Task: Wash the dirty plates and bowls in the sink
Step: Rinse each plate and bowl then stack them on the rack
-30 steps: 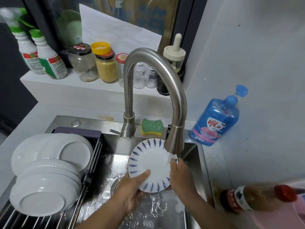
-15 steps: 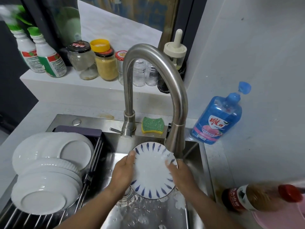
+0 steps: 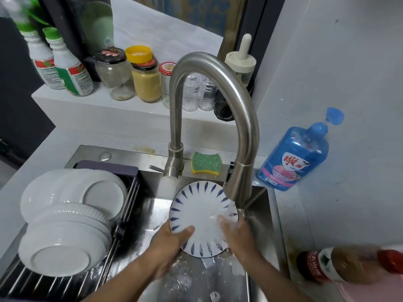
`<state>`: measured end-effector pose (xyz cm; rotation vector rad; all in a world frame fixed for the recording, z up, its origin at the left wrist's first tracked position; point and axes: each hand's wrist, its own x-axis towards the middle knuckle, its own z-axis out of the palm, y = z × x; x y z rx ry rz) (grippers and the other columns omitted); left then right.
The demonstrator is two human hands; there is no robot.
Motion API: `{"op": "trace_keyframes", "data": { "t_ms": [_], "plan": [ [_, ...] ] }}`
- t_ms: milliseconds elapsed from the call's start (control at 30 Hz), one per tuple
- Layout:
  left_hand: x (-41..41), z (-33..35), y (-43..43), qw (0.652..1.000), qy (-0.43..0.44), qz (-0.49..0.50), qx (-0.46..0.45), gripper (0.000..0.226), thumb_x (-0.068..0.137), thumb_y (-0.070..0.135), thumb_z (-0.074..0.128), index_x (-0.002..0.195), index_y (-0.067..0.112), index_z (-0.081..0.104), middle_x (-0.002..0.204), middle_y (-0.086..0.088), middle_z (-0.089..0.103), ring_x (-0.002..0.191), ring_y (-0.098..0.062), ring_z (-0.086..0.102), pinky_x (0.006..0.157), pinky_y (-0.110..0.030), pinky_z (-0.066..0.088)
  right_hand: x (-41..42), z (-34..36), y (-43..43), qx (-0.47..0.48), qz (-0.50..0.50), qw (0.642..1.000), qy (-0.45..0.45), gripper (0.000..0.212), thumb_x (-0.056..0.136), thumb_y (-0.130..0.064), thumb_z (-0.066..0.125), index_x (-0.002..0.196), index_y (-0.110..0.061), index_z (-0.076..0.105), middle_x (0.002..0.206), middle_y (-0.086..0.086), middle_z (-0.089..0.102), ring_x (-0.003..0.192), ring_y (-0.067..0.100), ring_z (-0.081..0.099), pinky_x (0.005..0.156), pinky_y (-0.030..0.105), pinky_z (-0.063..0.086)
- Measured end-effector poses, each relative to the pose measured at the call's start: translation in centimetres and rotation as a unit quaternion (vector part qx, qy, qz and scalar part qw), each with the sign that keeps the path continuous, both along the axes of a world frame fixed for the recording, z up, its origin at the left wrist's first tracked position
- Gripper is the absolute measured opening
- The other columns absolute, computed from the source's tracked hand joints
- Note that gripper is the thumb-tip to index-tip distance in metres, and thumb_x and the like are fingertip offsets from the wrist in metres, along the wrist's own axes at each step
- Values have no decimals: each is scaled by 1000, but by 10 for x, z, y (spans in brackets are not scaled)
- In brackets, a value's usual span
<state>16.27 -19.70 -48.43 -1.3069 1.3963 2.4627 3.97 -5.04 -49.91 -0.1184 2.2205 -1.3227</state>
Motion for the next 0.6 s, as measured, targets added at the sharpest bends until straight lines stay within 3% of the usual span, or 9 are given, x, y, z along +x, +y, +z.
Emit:
{"op": "trace_keyframes", "data": {
  "t_ms": [33, 100, 167, 233, 300, 400, 467, 533, 600],
  "plan": [
    [-2, 4, -7, 1000, 1, -23, -5, 32, 97, 7, 65, 129, 5, 62, 111, -13, 77, 101, -31, 75, 94, -47, 58, -9, 7, 0, 6, 27, 1000, -1, 17, 92, -40, 72, 95, -28, 59, 88, -9, 68, 75, 3, 64, 64, 9, 47],
    [-6, 13, -18, 998, -6, -58, -11, 28, 101, 19, 63, 125, 6, 62, 98, -9, 79, 82, -23, 77, 71, -34, 61, -24, 16, 1, -1, 82, 997, -13, 29, 92, -52, 68, 101, -25, 62, 88, -1, 67, 70, 5, 60, 62, 16, 50],
    [-10, 20, -25, 997, -19, -76, -9, 33, 99, 35, 64, 123, 11, 64, 93, -7, 78, 71, -21, 72, 60, -29, 54, -30, 25, 1, 8, 87, 996, -30, 19, 99, -37, 62, 104, -19, 67, 88, 2, 68, 71, 9, 60, 60, 18, 53],
    [-10, 20, -29, 996, -11, -85, -6, 40, 95, 48, 67, 123, 20, 66, 105, -8, 78, 85, -27, 69, 71, -38, 49, -30, 21, 2, 26, 73, 996, -35, 18, 102, -31, 54, 106, -20, 69, 94, 5, 71, 80, 16, 67, 71, 29, 61],
    [-9, 20, -28, 997, 16, -74, -16, 33, 98, 40, 65, 127, 23, 63, 111, -7, 77, 95, -28, 71, 75, -39, 54, -25, 19, 4, 26, 50, 997, -46, 20, 103, -30, 51, 104, -22, 69, 96, 7, 74, 90, 21, 72, 80, 41, 62],
    [-3, 23, -18, 997, 47, -46, -32, 35, 100, 10, 62, 132, 22, 57, 110, -5, 77, 86, -24, 75, 61, -35, 60, -10, 11, 8, -16, 27, 996, -85, 20, 105, -25, 52, 110, -18, 70, 88, -4, 77, 79, 6, 74, 64, 24, 58],
    [1, 21, -13, 996, 56, -41, -59, 44, 100, 2, 60, 135, 27, 55, 117, -3, 75, 103, -25, 74, 81, -42, 63, 2, 7, 10, -36, 22, 994, -97, 24, 105, -29, 54, 120, -18, 69, 97, -9, 79, 90, 7, 75, 75, 27, 60],
    [4, 19, -15, 993, 51, -34, -102, 43, 102, 4, 56, 136, 30, 56, 118, 1, 75, 110, -22, 71, 89, -40, 60, 6, 4, 9, -33, 20, 996, -86, 20, 103, -30, 57, 119, -24, 68, 100, -10, 78, 93, 9, 75, 84, 33, 61],
    [2, 20, -22, 991, 51, -32, -120, 37, 105, 11, 54, 135, 31, 57, 117, 2, 76, 110, -21, 71, 92, -42, 59, 7, 7, 5, -19, 30, 998, -57, 11, 100, -23, 62, 110, -25, 67, 92, -10, 77, 87, 10, 73, 80, 23, 59]
  ]
}}
